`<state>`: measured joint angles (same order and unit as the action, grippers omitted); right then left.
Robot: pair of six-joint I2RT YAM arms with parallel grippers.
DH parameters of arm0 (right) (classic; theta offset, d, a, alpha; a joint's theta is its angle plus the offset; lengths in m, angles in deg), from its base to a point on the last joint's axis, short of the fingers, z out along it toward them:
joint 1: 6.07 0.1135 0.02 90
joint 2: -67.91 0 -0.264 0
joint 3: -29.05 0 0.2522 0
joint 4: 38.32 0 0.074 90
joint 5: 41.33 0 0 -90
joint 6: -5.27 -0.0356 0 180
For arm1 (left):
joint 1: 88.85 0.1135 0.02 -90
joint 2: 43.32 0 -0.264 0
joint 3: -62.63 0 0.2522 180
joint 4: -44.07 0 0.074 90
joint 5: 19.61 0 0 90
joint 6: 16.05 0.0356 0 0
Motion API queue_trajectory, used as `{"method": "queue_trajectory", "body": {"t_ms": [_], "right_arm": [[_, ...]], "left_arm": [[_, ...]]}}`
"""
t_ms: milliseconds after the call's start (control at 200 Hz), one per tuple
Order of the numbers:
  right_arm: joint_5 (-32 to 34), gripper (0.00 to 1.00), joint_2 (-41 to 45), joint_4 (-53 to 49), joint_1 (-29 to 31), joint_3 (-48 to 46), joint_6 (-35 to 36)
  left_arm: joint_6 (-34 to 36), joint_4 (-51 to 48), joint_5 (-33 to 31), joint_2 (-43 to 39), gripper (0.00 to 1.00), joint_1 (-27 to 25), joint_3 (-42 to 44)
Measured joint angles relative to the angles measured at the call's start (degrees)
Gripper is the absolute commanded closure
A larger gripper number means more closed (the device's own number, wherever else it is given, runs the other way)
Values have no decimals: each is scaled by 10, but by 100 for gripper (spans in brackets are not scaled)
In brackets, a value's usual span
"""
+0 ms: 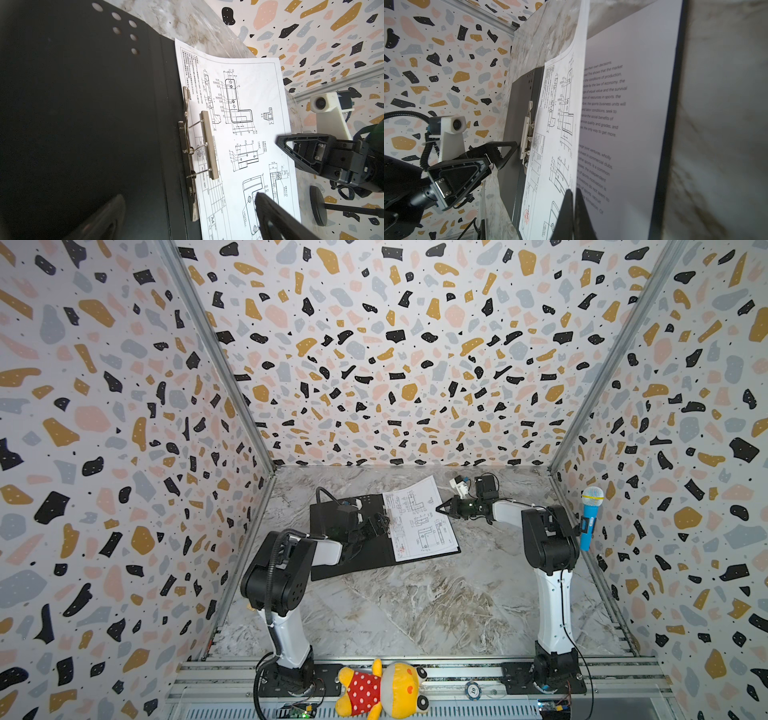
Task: Put the files into the folder
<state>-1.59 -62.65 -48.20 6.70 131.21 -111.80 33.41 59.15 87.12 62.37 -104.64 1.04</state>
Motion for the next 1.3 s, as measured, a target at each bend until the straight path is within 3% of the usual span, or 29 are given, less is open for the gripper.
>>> {"method": "queue_trajectory", "body": {"t_ms": [220,471,1136,1302], "right_arm": [[4,97,0,0,0,0,-4],[7,86,0,0,1,0,-8],[66,28,13,-50,2,1,20],[92,25,26,-69,0,1,27]], "left_arm": [[-4,3,2,0,1,0,0],[-7,7,3,0,1,0,1],[-8,13,4,0,1,4,6],[-10,13,11,0,1,8,6]]}}
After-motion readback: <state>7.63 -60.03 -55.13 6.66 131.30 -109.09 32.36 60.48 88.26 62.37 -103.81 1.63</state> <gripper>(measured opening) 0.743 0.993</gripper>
